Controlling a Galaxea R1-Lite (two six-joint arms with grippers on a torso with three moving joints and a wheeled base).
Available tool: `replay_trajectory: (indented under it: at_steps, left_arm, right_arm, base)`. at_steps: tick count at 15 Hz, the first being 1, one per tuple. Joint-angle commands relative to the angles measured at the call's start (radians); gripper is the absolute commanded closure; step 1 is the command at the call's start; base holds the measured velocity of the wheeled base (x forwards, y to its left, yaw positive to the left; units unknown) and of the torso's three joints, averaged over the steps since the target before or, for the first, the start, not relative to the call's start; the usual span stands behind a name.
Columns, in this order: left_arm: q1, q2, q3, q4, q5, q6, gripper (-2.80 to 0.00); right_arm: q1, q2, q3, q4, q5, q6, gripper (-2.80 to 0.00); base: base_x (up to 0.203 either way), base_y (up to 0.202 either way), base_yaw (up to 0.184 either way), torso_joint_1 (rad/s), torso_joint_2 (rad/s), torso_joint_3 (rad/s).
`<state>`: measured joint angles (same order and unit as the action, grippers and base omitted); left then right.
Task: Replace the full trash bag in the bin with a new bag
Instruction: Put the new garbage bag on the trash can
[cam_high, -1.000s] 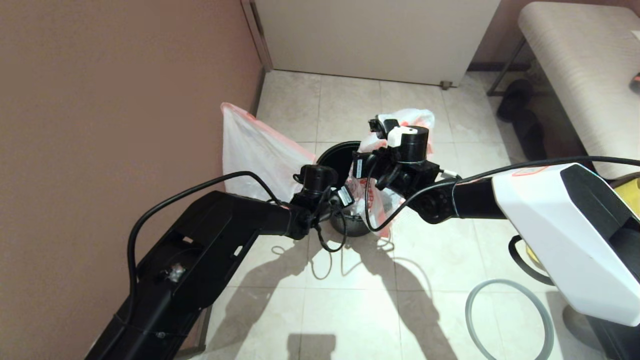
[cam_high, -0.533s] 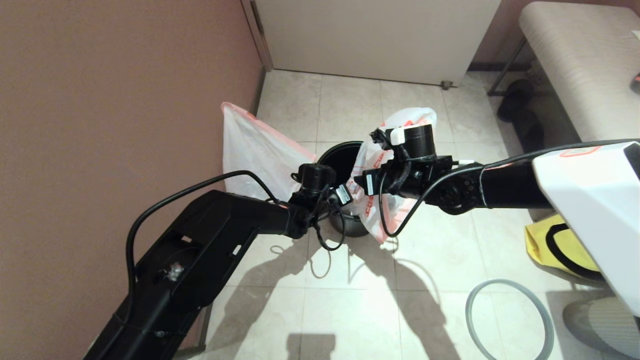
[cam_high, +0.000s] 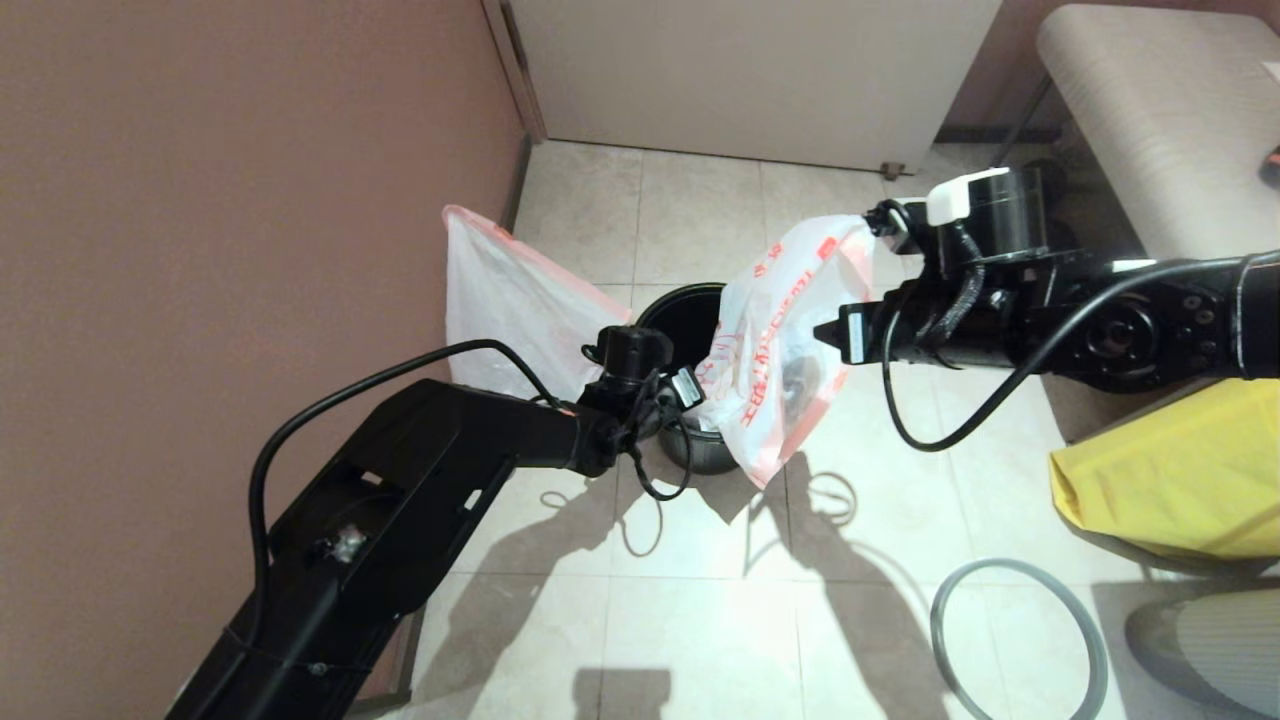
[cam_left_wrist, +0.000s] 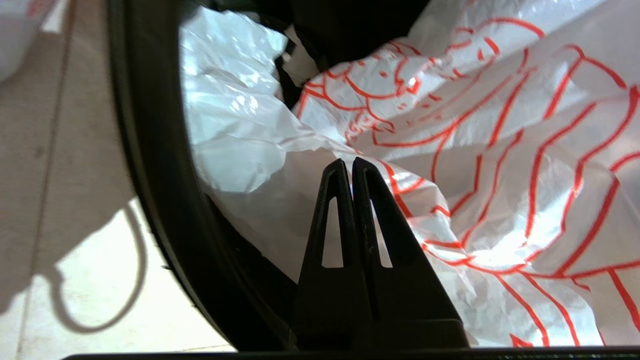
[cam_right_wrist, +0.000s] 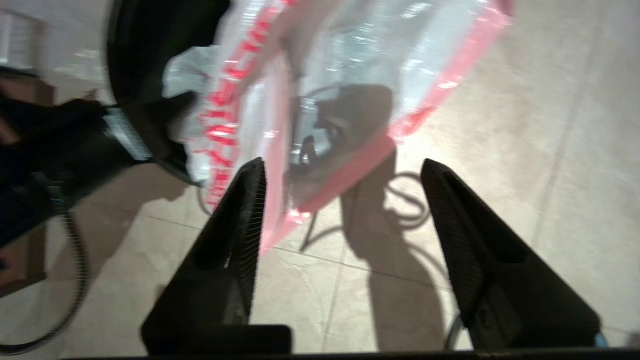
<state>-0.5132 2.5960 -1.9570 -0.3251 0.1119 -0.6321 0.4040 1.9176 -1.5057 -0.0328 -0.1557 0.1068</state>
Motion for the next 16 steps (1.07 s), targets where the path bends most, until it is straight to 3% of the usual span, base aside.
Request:
replay_trajectory:
  at_steps: [1, 4, 11, 14, 15, 16]
  left_arm:
    - [-0.004, -0.007, 0.0, -0.002, 0.009, -0.003, 0.0]
    - [-0.011, -0.056, 0.005, 0.002, 0.048, 0.022, 0.0]
    - [-0.023, -0.098, 0.006, 0.006, 0.093, 0.04, 0.0]
    - [-0.023, -0.168, 0.011, 0.007, 0.168, 0.084, 0.0]
    - [-0.022, -0.195, 0.013, 0.007, 0.186, 0.098, 0.0]
    - [-0.021, -0.218, 0.015, 0.009, 0.193, 0.103, 0.0]
  right_arm:
    - [-0.063, -0.037, 0.031, 0.006, 0.0, 0.0, 0.0]
    - [-0.134, -0.006, 0.022, 0.0, 0.007, -0.07, 0.0]
    - [-0.104, 0.149, -0.026, -0.002, 0.041, -0.067, 0.0]
    - [-0.091, 0.232, -0.069, -0.01, 0.038, -0.046, 0.0]
    - [-0.089, 0.253, -0.08, -0.025, 0.035, -0.027, -2.8]
    - [-0.087, 0.264, -0.086, -0.042, 0.035, -0.021, -2.8]
  base:
    - [0.0, 0.0, 0.0, 0.0, 0.0, 0.0]
    - [0.0, 0.0, 0.0, 0.0, 0.0, 0.0]
    - [0.0, 0.0, 0.0, 0.0, 0.0, 0.0]
    - [0.0, 0.0, 0.0, 0.0, 0.0, 0.0]
    - [0.0, 0.0, 0.0, 0.0, 0.0, 0.0]
    - [0.0, 0.0, 0.0, 0.0, 0.0, 0.0]
